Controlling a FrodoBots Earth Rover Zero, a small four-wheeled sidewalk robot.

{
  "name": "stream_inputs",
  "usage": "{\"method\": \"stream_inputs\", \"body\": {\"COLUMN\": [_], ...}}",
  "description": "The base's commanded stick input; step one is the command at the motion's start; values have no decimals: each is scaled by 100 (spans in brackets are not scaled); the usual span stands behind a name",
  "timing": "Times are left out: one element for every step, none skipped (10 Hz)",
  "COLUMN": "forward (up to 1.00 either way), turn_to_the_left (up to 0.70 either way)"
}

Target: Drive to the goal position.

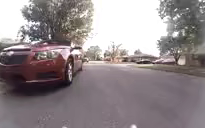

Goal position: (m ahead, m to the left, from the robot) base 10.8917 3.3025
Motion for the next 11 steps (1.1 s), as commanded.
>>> {"method": "stream_inputs", "body": {"forward": [100,100,100,100,100,100,100,100,100,100,100], "turn_to_the_left": [0,0,0,0,0,0,6,26,34,35,36]}}
